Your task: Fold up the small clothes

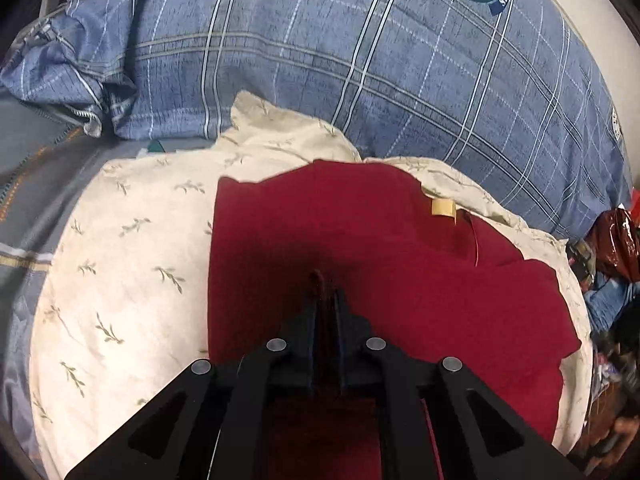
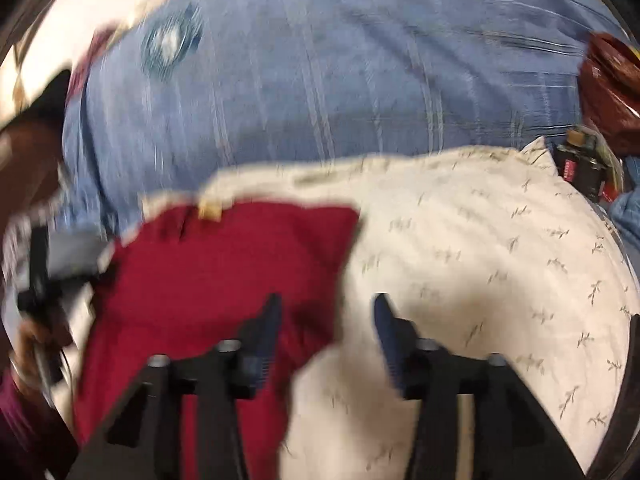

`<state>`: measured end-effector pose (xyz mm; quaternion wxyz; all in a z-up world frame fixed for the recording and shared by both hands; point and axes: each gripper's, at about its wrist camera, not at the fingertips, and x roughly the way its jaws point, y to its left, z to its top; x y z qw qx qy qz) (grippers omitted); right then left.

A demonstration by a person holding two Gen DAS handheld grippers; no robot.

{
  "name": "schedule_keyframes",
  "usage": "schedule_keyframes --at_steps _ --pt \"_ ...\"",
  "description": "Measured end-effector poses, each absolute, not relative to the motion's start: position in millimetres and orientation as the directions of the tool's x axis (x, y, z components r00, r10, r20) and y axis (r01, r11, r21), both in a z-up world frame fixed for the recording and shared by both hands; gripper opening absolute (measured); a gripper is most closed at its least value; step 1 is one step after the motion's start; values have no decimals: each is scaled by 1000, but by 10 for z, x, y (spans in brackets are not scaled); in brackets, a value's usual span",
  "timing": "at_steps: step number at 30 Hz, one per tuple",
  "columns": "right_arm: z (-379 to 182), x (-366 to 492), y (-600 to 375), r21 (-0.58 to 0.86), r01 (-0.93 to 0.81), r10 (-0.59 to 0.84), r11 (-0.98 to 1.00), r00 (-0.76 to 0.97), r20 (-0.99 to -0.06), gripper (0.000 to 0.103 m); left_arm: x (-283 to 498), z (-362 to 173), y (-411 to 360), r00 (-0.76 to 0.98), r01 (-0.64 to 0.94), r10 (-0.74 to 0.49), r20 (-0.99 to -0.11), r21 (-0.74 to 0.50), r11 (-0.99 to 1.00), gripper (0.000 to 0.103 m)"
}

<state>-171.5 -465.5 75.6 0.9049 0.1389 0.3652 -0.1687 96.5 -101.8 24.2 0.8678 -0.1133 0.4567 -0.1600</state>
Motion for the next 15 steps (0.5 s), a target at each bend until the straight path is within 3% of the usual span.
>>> schedule_keyframes --at_steps 3,7,8,9,15 --pt "736 -1491 -4916 210 455 -196 865 693 -693 66 962 220 -1054 527 173 -370 -765 -330 928 8" --pt "361 -941 -5290 328 500 -78 802 632 -771 63 987 121 -1065 518 169 -369 -772 -330 929 9" --pt "289 -855 -5318 337 488 -53 805 625 -779 47 1000 110 -1062 516 169 -370 -772 -332 928 9" --pt "232 -771 -5306 332 471 -36 817 616 -787 8 1012 103 -1063 516 170 -371 -772 -333 928 9" --pt "378 -637 -5204 138 465 -210 875 620 -756 7 1022 72 -1090 522 196 -376 -766 -321 927 11"
